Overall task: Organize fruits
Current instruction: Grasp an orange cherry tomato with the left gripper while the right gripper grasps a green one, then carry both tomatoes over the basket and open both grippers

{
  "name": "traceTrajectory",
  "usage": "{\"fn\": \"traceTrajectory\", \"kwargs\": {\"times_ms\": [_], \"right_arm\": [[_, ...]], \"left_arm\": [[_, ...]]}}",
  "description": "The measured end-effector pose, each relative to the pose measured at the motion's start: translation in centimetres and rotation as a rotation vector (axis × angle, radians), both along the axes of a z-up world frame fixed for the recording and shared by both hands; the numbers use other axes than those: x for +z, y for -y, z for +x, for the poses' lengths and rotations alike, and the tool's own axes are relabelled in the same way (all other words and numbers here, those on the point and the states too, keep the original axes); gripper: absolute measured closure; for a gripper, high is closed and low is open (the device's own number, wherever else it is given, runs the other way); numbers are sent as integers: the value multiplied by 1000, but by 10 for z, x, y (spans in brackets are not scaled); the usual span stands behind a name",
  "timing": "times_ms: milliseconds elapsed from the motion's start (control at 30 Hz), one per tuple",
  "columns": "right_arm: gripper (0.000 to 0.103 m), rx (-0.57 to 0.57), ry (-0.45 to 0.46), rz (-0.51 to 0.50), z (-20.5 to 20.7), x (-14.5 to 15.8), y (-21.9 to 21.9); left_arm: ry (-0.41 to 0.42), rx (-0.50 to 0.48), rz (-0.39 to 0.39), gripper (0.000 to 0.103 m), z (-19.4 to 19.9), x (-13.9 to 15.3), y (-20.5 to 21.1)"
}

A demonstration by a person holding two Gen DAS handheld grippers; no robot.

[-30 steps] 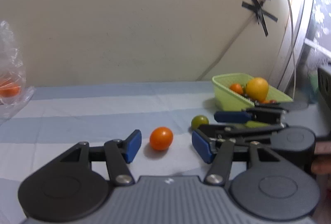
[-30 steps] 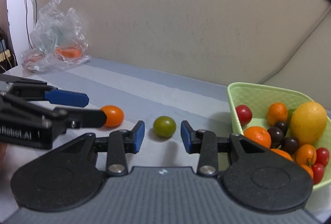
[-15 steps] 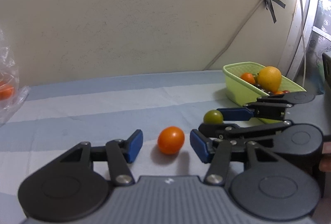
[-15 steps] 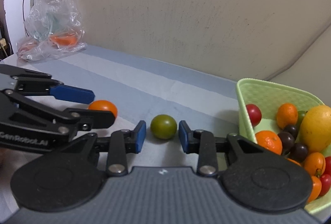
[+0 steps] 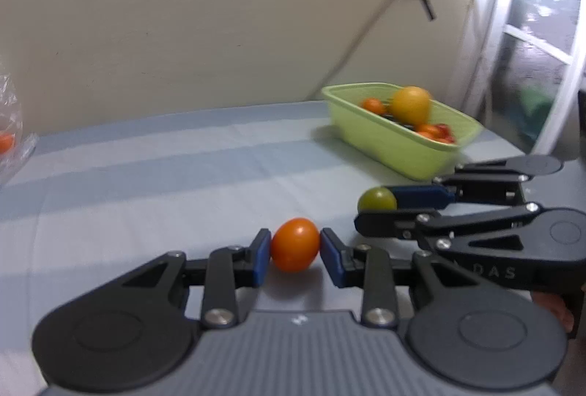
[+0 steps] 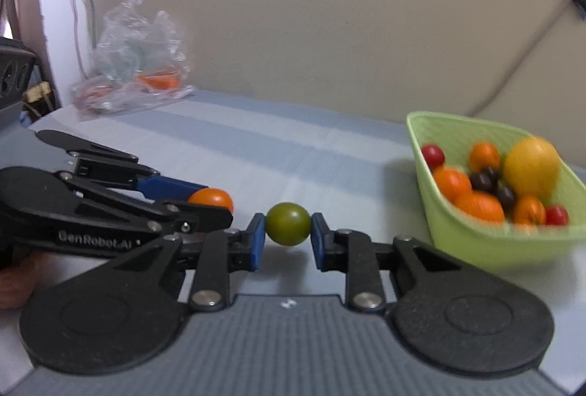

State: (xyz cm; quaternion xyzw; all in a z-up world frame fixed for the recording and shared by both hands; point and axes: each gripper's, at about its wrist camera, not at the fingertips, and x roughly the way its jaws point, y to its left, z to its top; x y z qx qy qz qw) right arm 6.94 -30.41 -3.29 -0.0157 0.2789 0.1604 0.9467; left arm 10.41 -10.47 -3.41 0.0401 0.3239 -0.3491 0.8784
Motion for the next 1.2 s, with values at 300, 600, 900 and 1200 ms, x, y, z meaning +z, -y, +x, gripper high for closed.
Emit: {"fn": "traceTrajectory", "kwargs": {"times_ms": [300,600,900,1200], "right_arm": [[74,7,-24,37,-79,-7,8],[69,-8,-7,15,-84,-15,0],[65,-15,11,30,-99,-14,3],[65,-18,14,28,-97,-18,4]], "left_arm": [[27,-35,8,73,-72,8,-6],[42,-10,47,57,-85,3,-4],[56,-8,58,56,-86,5,-1],[41,-2,72,57,-85,1,0]]}}
